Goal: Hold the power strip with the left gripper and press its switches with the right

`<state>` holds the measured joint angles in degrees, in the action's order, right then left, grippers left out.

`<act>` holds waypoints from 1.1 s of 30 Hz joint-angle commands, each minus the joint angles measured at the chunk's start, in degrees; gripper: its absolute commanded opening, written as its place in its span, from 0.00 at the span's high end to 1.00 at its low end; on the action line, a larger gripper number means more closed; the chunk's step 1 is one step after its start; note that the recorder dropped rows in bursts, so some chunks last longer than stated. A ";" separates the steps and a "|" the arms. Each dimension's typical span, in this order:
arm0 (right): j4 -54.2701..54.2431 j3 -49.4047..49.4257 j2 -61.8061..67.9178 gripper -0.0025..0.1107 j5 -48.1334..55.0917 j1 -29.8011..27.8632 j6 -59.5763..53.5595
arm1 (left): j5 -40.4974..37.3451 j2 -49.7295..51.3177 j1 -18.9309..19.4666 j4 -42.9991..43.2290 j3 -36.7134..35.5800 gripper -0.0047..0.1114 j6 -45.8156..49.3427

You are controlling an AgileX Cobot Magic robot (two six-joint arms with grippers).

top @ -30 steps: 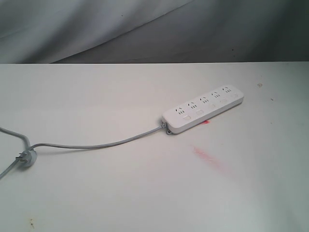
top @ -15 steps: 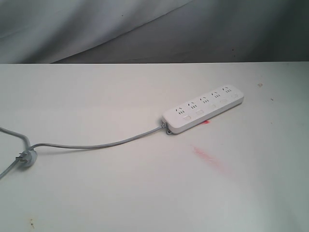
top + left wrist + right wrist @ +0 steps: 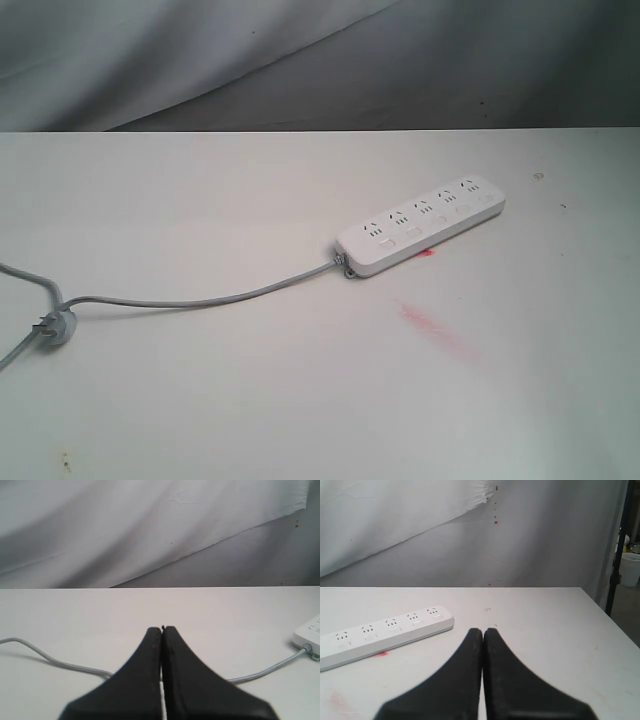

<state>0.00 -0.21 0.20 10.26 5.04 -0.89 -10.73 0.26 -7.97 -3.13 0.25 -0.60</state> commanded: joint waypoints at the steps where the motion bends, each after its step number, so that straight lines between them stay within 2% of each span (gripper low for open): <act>1: -0.68 0.21 -0.20 0.98 -0.77 -0.38 -0.52 | 0.15 -0.26 0.14 -0.45 -0.25 0.96 -0.61; 33: -0.56 0.21 -0.20 0.98 -0.77 0.56 -0.51 | 0.15 -0.26 0.14 -0.45 -0.25 0.96 -0.61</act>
<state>0.00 -0.21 0.20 10.26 5.29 -1.10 -10.73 0.26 -7.97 -3.13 0.25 -0.60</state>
